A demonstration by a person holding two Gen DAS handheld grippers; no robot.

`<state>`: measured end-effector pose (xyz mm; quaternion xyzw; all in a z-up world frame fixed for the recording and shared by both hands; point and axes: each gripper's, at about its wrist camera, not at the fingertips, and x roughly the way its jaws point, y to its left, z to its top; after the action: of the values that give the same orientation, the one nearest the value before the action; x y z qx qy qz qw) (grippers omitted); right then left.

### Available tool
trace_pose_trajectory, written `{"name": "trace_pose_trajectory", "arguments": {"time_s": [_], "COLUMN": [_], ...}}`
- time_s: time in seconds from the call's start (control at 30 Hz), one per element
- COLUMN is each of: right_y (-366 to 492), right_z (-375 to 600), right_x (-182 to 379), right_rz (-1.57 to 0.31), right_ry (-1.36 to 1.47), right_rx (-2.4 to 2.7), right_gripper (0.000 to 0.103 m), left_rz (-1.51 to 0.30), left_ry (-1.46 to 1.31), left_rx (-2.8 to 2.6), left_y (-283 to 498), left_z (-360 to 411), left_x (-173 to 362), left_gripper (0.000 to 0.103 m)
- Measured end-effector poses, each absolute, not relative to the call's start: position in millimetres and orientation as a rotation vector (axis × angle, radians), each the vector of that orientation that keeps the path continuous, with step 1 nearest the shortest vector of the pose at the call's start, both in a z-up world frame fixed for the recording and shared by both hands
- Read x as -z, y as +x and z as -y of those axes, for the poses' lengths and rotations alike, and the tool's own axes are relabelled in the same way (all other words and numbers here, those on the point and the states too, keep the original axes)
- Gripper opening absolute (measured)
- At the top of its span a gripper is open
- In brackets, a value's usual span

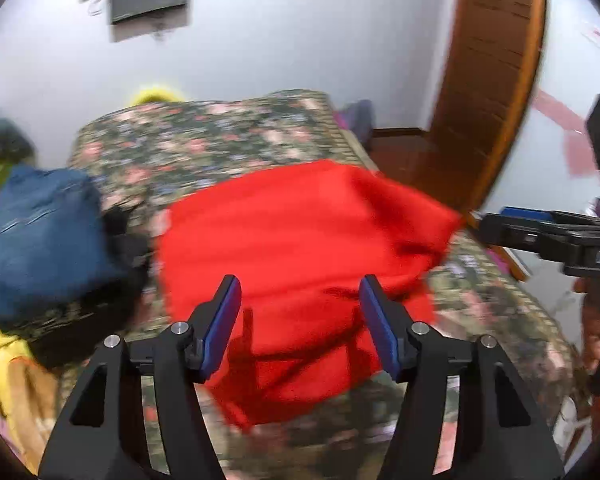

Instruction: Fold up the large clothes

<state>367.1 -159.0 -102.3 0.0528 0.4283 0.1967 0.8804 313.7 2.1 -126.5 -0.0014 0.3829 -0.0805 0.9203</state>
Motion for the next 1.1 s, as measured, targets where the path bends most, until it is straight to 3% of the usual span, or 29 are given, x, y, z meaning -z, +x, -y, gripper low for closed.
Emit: {"name": "trace_pose_trajectory", "arguments": {"time_s": [0.27, 0.53, 0.8, 1.1], "right_y": [385.2, 417.0, 398.4, 374.8], "right_z": [96.1, 155.5, 210.3, 195.8], "right_x": [119.5, 166.5, 187.5, 117.6], "right_rz": [-0.884, -0.992, -1.096, -0.947], "right_ry": [-0.054, 0.017, -0.022, 0.066], "right_rx": [-0.459, -0.268, -0.103, -0.294], "right_gripper": [0.081, 0.081, 0.078, 0.078], "left_rz": [-0.944, -1.005, -0.992, -0.907], "left_ry": [-0.153, -0.078, -0.113, 0.033], "left_rx": [0.203, 0.177, 0.094, 0.026], "left_y": [318.3, 309.8, 289.5, 267.0], "left_z": [-49.3, -55.3, -79.6, -78.9], "left_x": [173.5, 224.2, 221.5, 175.2], "left_gripper": [0.062, 0.076, 0.076, 0.076]}}
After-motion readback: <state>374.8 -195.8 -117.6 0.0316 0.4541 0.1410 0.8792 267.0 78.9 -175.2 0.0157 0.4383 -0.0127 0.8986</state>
